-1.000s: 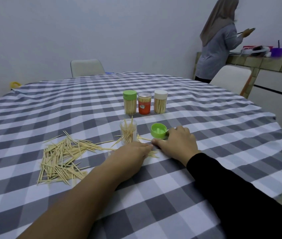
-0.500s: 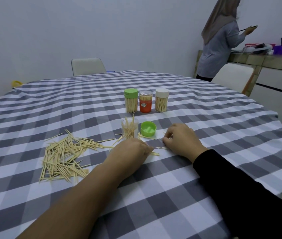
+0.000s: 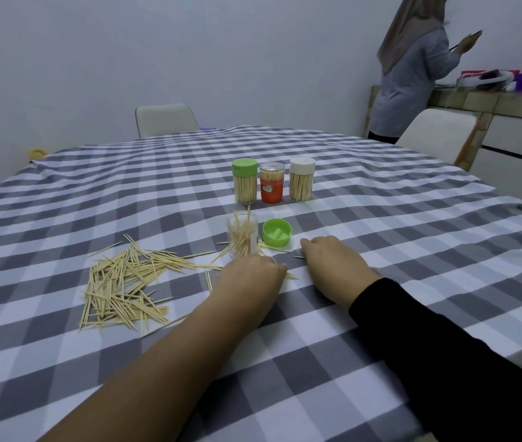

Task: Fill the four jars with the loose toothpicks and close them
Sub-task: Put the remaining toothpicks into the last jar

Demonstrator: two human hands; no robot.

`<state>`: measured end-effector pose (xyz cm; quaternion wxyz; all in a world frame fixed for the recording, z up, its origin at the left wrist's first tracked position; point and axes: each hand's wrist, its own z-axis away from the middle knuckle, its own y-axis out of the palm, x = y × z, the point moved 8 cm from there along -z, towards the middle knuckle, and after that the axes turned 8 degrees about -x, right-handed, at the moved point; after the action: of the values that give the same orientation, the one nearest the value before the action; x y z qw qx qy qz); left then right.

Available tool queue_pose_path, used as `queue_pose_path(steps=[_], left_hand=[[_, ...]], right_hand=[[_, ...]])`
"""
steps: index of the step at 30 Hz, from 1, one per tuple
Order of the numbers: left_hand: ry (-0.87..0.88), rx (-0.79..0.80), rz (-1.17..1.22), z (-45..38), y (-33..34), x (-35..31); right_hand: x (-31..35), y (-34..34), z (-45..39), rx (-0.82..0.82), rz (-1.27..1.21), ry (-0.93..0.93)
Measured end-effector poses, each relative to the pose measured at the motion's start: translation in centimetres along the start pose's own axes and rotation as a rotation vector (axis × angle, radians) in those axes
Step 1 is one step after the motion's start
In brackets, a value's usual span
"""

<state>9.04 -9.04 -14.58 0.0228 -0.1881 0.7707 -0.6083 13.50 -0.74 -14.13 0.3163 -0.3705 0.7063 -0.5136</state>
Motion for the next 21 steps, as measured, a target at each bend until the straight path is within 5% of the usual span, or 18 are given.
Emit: queue_pose_path(steps=[7, 14, 21], left_hand=[[-0.04, -0.051, 0.01, 0.5, -1.0, -0.3], [-0.08, -0.065, 0.054, 0.7, -0.5, 0.1], [-0.027, -0.061, -0.171, 0.8, -1.4, -0.5]], right_hand=[[-1.5, 0.3, 0.3, -0.026, 0.096, 0.139], [-1.1, -0.6, 0.4, -0.085, 0.067, 0.089], [0.1, -1.2, 0.7, -0.141, 0.13, 0.015]])
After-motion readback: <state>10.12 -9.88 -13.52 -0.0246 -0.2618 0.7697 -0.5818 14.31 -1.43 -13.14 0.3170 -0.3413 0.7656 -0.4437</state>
